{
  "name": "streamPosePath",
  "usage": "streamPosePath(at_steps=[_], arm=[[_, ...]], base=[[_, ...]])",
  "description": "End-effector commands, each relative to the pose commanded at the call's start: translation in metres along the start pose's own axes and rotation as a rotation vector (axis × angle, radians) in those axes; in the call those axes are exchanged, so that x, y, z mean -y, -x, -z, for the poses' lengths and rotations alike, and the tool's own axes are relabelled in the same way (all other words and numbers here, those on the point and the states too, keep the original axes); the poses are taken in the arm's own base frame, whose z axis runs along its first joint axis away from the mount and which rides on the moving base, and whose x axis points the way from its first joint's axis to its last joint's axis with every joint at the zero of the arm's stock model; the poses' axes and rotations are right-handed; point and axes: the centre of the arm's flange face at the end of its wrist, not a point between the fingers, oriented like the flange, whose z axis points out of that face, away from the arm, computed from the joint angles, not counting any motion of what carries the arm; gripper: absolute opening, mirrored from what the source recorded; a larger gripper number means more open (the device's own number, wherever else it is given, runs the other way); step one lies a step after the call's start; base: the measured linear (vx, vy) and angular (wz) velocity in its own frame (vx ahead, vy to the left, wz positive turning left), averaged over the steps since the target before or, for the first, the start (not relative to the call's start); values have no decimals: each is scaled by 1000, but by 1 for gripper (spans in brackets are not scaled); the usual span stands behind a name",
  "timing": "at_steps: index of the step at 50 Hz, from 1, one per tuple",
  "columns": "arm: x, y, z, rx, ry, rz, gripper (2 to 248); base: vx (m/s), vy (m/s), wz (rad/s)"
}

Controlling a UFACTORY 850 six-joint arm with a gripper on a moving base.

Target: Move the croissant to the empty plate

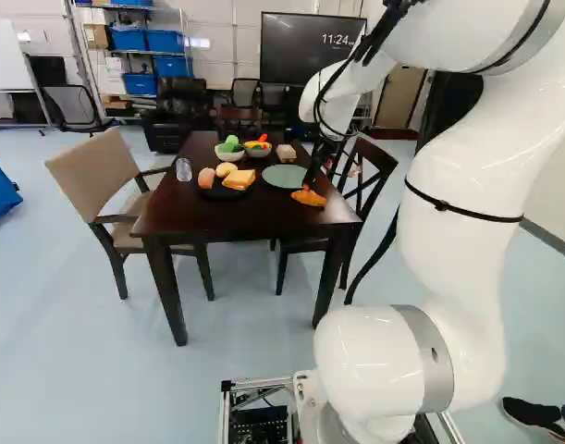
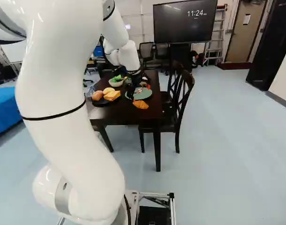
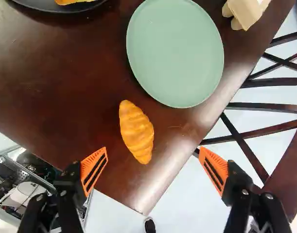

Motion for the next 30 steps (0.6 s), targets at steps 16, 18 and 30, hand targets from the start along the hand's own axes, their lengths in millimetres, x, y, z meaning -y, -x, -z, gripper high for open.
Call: streamPosePath(at_steps=[16,18,30], arm=[[1,-1,0,-13,-10,-34,247],[1,-1,0,-14,-12,-38,247],[2,-2,0,-20,-24,-63,247]], base=[[0,0,0],[0,0,0],[0,0,0]])
